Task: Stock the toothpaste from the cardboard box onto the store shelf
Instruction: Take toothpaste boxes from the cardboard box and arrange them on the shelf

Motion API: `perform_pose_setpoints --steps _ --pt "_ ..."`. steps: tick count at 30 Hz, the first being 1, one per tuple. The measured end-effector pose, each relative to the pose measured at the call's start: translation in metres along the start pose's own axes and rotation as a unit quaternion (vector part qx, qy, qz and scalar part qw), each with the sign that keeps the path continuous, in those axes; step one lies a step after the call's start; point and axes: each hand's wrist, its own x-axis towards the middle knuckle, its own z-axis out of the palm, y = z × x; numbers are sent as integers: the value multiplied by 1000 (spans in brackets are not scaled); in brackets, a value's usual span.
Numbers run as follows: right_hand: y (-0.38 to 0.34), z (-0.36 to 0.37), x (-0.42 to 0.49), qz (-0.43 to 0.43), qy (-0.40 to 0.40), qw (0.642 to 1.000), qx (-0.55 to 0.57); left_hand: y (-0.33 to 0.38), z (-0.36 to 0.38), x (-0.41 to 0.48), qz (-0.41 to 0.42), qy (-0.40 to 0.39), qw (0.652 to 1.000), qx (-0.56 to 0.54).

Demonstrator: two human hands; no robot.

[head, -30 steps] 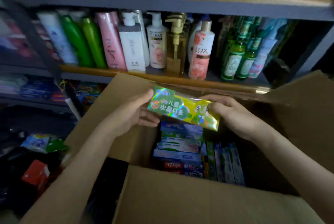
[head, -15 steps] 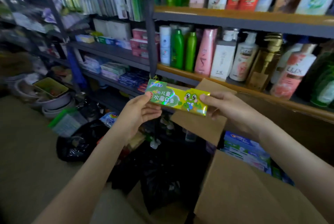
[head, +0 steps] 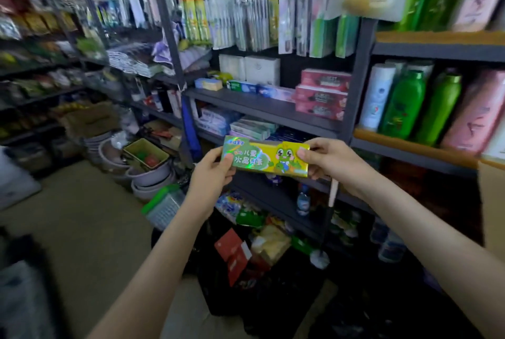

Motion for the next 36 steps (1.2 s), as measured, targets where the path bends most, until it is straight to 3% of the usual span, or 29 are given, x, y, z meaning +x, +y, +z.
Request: perform_pose_setpoints --steps 4,13,21,27,36 --pt "7 29 61 -7 43 997 -60 -12 -25 59 -2 -36 998 45" --pt "42 98 241 1 102 994 -50 -48 -73 242 4 -135 980 149" --pt "22 148 404 6 199 979 -34 -62 -134 408 23 -66 969 238" --pt "9 179 527 11 262 960 -94 -87 -173 549 90 -72 926 361" --pt "-13 221 737 49 361 912 -186 -119 -154 773 269 -182 811 488"
